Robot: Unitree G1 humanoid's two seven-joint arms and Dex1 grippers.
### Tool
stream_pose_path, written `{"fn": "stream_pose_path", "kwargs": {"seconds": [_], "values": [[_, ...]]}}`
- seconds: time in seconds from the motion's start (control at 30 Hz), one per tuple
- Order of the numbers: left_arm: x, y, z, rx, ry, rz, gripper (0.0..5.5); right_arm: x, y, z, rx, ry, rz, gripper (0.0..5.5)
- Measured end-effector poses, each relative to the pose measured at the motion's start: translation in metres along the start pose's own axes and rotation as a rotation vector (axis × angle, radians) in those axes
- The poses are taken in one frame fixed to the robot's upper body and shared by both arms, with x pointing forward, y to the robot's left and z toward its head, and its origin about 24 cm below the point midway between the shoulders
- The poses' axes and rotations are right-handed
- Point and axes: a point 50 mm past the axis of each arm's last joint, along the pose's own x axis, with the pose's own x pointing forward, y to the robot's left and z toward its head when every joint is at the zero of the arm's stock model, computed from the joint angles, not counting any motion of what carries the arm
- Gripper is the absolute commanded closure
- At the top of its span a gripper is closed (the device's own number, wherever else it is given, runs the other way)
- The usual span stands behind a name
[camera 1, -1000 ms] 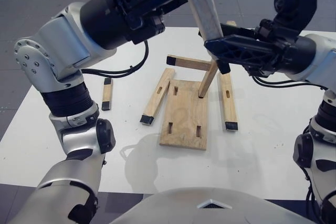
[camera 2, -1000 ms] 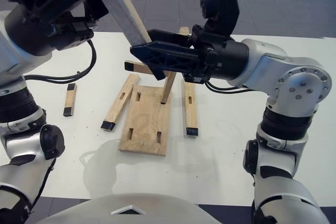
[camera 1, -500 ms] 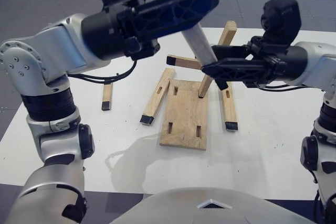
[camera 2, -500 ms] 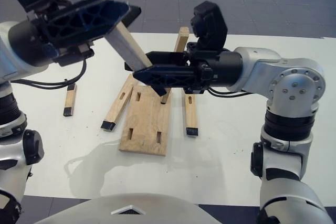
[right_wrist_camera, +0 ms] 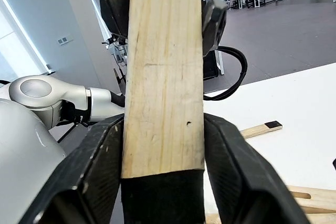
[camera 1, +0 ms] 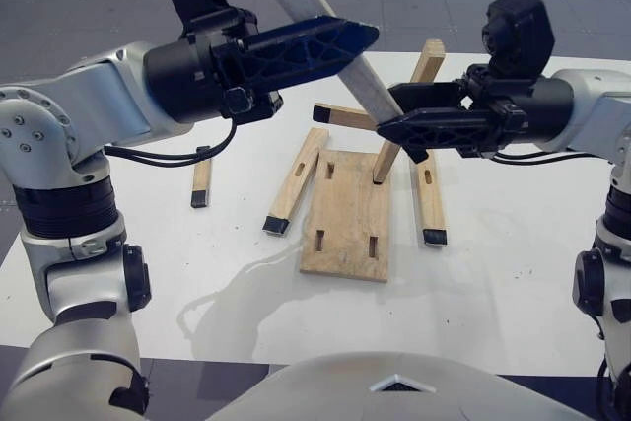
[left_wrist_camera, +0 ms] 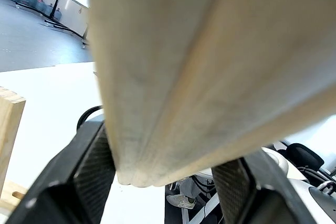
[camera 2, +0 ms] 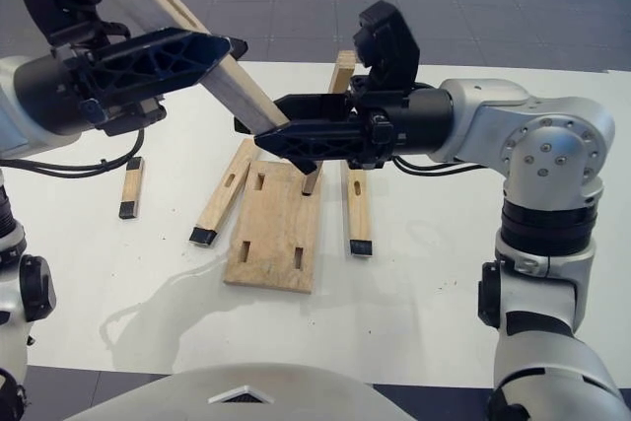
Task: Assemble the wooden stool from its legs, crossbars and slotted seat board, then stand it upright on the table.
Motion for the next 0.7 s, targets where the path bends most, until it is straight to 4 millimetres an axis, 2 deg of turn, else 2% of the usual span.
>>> {"fn": "stream_pose_path", "kwargs": {"seconds": [0.23, 0.27, 0.33, 0.4, 0.47, 0.57, 0.63, 0.7], "values": [[-0.001, 0.006, 0.005, -0.022, -0.077, 0.019, 3.19, -0.013, -0.007, 0.005, -0.02, -0.04, -0.081, 1.29], [-0.004, 0.006, 0.006, -0.017, -0.08, 0.026, 3.2, -0.019, -0.008, 0.009, -0.025, -0.052, -0.105, 1.04], [-0.013, 0.006, 0.004, -0.014, -0.08, 0.017, 3.44, -0.05, -0.01, 0.024, -0.056, -0.115, -0.291, 0.72], [-0.017, 0.009, 0.003, -0.006, -0.076, 0.044, 3.45, -0.061, -0.004, 0.033, -0.093, -0.161, -0.374, 0.46], [-0.024, 0.01, 0.001, 0.002, -0.081, 0.08, 3.45, -0.068, 0.006, 0.033, -0.112, -0.199, -0.464, 0.46], [-0.033, 0.006, 0.002, 0.035, -0.102, 0.123, 3.45, -0.067, 0.019, 0.012, -0.067, -0.178, -0.557, 0.46], [-0.041, 0.002, 0.001, 0.054, -0.137, 0.162, 3.45, -0.061, 0.023, -0.014, 0.018, -0.122, -0.675, 0.46], [-0.044, 0.0, 0.002, 0.069, -0.165, 0.19, 3.45, -0.053, 0.016, -0.048, 0.148, 0.01, -0.803, 0.46]]}}
